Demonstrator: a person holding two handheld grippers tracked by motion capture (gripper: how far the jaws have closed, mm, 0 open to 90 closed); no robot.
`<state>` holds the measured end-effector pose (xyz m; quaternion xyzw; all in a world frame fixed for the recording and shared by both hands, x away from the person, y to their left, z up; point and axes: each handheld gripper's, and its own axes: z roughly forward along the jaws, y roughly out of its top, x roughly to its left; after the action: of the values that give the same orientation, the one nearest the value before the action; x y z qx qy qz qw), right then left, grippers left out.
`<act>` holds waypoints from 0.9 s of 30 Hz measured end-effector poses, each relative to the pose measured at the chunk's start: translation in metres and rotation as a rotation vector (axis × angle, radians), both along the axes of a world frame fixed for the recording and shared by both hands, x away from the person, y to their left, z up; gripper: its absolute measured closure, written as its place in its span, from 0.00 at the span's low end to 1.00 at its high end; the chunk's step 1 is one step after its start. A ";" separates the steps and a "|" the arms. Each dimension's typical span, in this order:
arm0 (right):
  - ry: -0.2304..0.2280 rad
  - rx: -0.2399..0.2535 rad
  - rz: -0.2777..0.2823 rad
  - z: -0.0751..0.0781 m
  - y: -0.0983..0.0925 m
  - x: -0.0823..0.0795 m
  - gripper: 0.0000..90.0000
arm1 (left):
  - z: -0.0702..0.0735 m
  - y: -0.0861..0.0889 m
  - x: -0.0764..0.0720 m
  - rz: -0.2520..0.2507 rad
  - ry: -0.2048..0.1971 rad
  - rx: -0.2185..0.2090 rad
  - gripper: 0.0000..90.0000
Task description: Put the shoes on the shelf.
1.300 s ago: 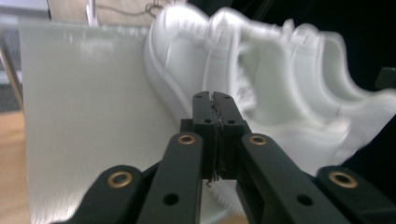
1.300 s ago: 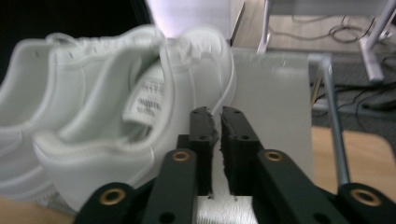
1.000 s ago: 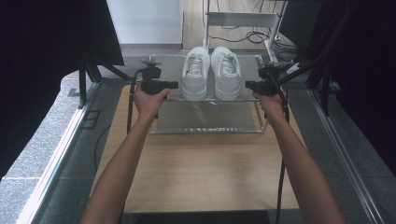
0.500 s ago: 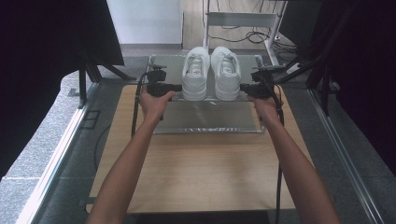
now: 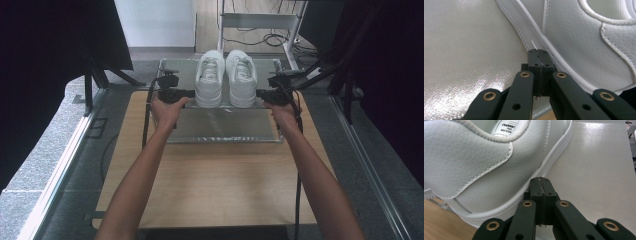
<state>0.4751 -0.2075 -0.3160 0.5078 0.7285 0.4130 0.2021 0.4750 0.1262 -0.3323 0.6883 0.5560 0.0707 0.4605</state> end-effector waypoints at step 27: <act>-0.060 -0.011 0.076 0.003 -0.001 -0.009 0.76 | 0.013 0.004 -0.016 -0.010 -0.170 -0.024 0.60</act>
<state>0.4664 -0.2083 -0.3128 0.4660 0.7431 0.4315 0.2110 0.4594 0.1304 -0.3193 0.6771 0.5122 0.1196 0.5146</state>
